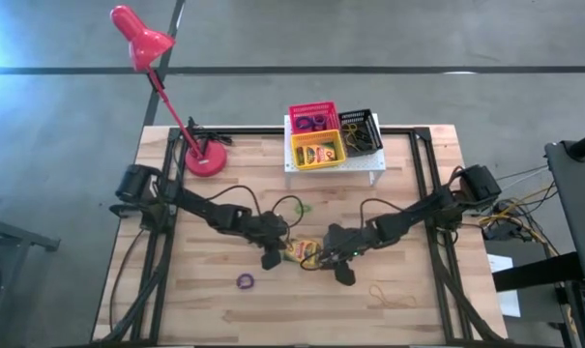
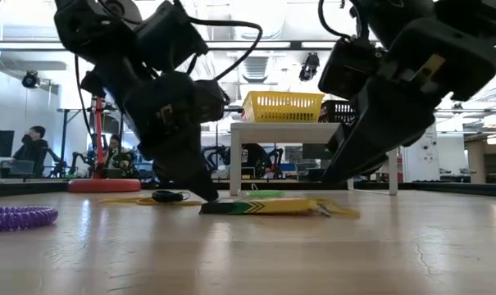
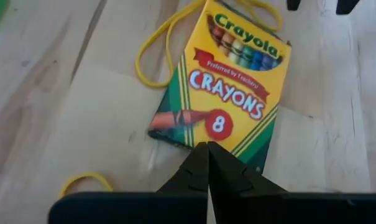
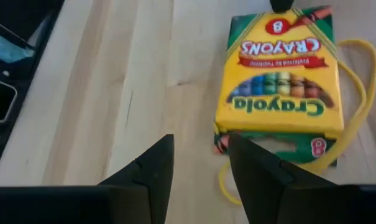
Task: Pick & Place Office Desk Supplies
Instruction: Put the crayon box into the yellow bin on the shelf
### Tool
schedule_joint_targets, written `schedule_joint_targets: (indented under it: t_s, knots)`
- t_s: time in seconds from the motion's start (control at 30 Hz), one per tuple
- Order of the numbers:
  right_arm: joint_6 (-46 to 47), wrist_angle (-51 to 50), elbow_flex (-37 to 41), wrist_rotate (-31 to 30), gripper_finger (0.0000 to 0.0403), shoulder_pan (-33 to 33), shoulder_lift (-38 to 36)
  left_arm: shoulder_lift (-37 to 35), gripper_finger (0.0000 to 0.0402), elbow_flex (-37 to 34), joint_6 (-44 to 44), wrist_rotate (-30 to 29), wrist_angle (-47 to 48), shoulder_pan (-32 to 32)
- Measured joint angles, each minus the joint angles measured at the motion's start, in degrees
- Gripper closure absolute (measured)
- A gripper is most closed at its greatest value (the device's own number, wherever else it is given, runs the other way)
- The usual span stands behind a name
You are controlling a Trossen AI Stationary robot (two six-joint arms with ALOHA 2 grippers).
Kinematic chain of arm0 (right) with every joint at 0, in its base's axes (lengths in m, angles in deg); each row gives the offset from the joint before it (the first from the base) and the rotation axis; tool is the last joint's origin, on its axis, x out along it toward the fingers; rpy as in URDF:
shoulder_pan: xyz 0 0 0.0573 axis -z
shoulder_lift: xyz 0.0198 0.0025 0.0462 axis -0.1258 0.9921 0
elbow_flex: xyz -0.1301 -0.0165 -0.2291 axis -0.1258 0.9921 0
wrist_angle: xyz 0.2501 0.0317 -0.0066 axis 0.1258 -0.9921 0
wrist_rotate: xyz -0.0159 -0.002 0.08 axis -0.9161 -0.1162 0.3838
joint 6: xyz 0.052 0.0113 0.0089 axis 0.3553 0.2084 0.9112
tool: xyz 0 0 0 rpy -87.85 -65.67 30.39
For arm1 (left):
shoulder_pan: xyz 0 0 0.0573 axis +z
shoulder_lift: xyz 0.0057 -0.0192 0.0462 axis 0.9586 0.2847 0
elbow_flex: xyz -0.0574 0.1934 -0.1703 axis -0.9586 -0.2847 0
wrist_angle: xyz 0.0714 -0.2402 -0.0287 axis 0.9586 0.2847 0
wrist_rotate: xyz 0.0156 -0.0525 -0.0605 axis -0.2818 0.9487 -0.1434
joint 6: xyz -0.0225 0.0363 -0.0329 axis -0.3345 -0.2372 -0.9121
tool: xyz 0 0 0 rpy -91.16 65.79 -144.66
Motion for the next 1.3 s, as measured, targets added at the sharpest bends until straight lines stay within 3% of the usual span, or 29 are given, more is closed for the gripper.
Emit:
schedule_joint_targets:
  t_s: [0.33,0.6,0.93,1.3]
  knots:
    - [-1.13,-6.03,0.22,-1.33,0.0267,0.04,0.09,-0.01,0.0399,-4.80,-1.11,-1.39,-7.13,0.00]
    - [-1.05,-7.49,0.24,-2.63,0.0266,0.04,0.03,-2.31,0.0400,-3.13,-1.65,-1.86,-8.17,0.04]
    - [-1.05,-7.53,0.22,-2.62,0.0275,0.04,0.00,1.35,0.0401,-3.38,-0.42,-1.42,-10.08,0.04]
    - [-1.63,-8.22,-1.44,-2.38,0.0251,0.04,-0.13,1.41,0.0401,-3.46,1.07,-1.33,-8.83,-0.07]
